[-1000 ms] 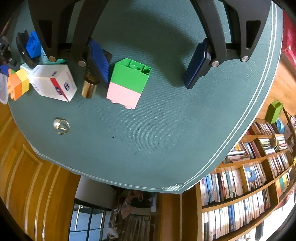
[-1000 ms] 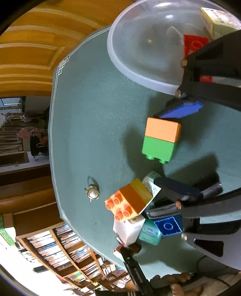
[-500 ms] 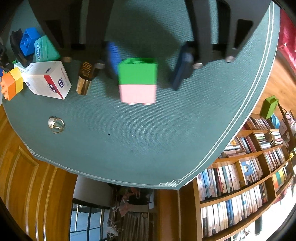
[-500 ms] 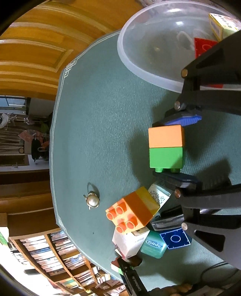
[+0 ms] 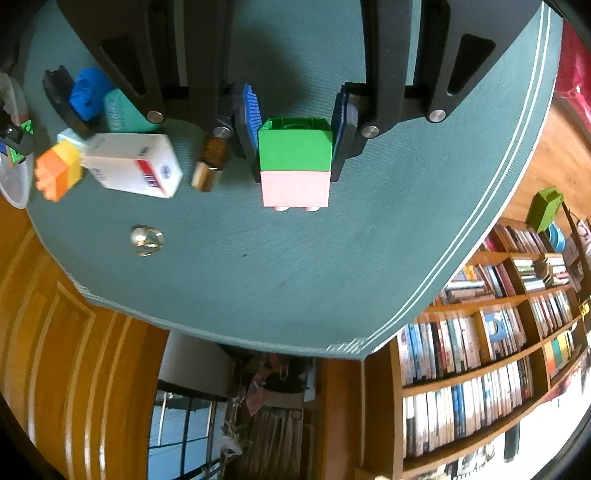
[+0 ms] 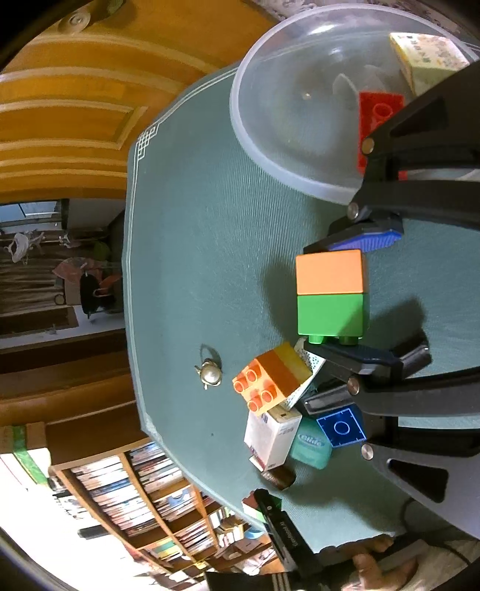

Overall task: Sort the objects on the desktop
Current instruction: 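Carry both held blocks over the clear bowl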

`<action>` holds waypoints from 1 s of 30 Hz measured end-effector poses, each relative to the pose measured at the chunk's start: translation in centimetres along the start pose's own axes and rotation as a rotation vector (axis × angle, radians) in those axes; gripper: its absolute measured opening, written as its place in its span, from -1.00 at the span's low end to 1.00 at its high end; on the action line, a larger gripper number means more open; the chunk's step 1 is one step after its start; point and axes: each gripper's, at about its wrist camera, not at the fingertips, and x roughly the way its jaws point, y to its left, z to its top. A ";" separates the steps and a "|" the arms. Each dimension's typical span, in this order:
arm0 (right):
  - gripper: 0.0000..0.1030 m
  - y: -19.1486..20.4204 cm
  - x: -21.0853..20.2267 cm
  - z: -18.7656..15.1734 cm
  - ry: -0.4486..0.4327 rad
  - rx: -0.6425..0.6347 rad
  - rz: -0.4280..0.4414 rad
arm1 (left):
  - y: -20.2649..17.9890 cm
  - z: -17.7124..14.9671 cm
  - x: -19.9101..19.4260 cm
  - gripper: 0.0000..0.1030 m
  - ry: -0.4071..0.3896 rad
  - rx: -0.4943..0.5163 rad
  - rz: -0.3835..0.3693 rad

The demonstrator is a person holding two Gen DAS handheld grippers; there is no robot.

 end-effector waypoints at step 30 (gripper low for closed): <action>-0.09 -8.2 -8.0 -2.5 -0.110 0.146 -0.051 | -17.2 -1.7 -8.2 -0.34 -0.081 0.308 -0.194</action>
